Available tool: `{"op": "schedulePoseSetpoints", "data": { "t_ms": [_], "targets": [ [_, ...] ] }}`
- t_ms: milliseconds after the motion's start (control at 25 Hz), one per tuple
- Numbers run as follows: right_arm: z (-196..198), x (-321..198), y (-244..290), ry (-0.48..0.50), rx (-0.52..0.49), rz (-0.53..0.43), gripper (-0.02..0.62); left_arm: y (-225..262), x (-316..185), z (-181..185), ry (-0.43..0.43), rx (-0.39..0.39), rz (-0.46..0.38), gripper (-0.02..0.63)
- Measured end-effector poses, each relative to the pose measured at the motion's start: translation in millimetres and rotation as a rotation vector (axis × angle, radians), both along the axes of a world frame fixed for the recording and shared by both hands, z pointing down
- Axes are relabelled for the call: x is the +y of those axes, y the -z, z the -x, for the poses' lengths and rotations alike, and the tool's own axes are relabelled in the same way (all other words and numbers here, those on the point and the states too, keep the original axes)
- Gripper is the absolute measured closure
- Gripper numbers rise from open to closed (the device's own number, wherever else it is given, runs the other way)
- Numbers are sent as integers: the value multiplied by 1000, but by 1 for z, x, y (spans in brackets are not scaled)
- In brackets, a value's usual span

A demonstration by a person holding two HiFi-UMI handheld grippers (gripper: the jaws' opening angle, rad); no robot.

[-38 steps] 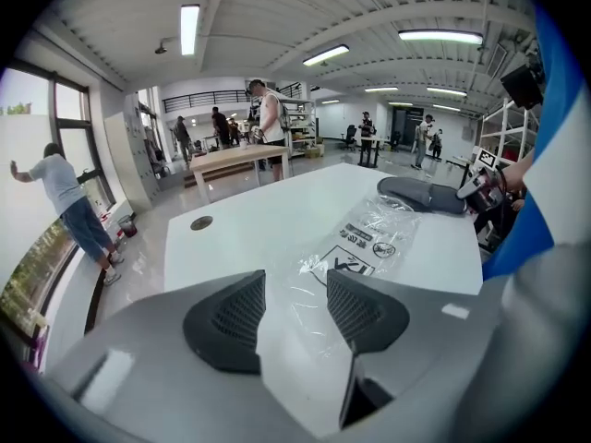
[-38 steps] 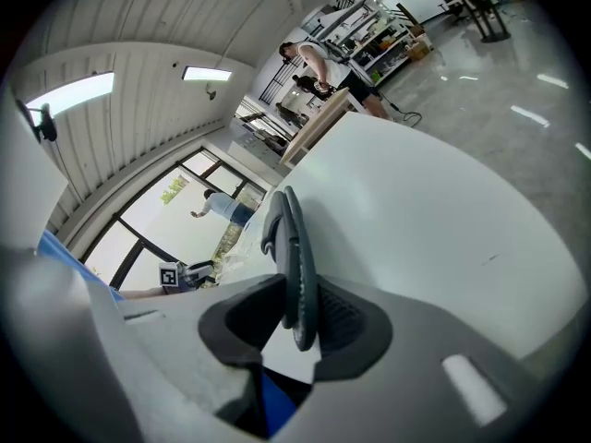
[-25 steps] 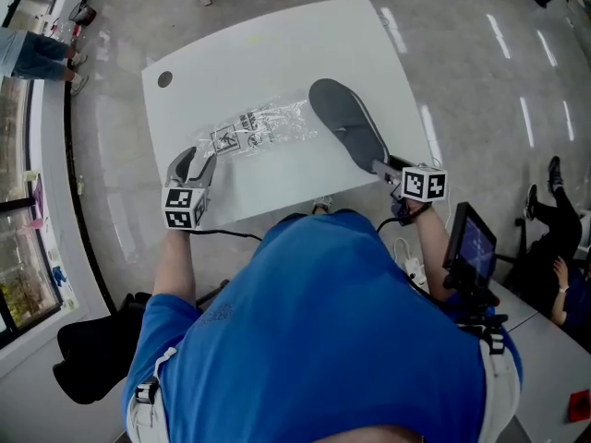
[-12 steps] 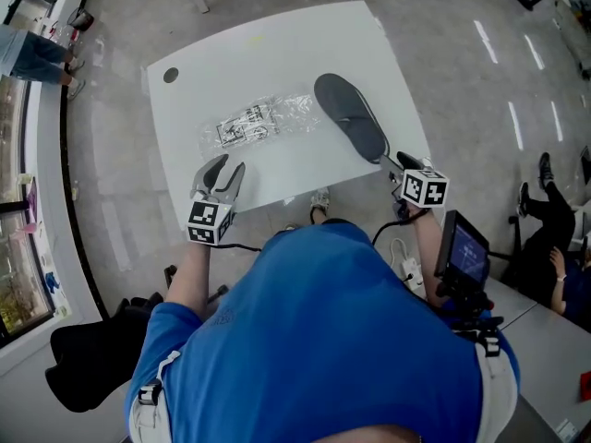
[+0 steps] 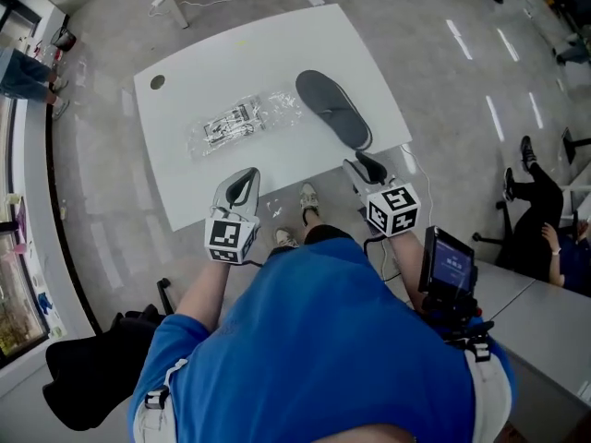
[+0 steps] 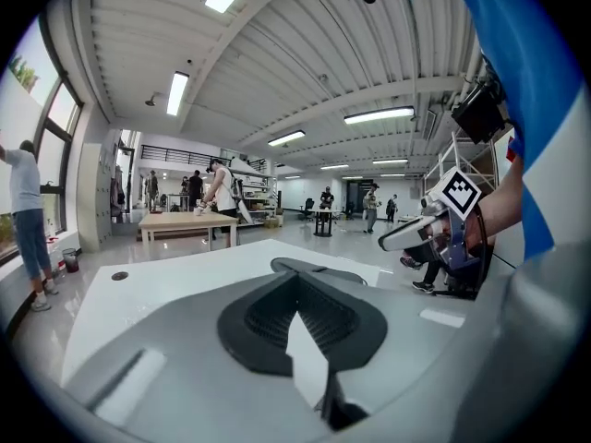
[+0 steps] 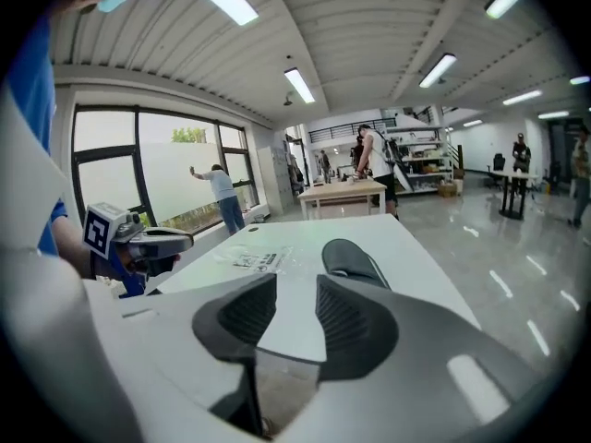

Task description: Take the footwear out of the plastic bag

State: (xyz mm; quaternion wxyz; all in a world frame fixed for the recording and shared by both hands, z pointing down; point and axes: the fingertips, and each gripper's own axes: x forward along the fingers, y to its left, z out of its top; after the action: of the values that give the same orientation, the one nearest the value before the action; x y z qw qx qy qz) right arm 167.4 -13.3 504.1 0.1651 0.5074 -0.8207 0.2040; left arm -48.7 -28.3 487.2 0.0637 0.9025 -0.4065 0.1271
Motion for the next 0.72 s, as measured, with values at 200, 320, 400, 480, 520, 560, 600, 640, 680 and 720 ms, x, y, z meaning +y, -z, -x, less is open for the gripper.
{"op": "schedulePoseSetpoints", "data": {
  "t_ms": [200,320,400,480,520,560,600,640,680,720],
  "targets": [
    [32,25,30,61,74,-115,546,0,29,-17,-18,-18,11,600],
    [51,34,34,118,101,-151,591,2,45,-21,-1,-7,30,600],
    [59,36,38,152,97,-162,592,7,50,-26,14,4,34,600],
    [64,36,45,175,84,-168,592,14,52,-32,32,12,29,600],
    [65,37,48,184,75,-170,592,17,53,-36,39,16,25,600],
    [66,37,51,191,67,-173,592,21,54,-39,44,20,20,600],
    [66,37,53,198,61,-175,592,24,54,-43,48,22,14,600],
    [67,38,54,204,56,-175,592,26,54,-46,51,24,8,600],
    [67,38,53,209,53,-174,592,28,54,-48,54,24,4,600],
    [69,38,52,214,50,-173,592,28,55,-50,56,23,1,600]
  ]
}}
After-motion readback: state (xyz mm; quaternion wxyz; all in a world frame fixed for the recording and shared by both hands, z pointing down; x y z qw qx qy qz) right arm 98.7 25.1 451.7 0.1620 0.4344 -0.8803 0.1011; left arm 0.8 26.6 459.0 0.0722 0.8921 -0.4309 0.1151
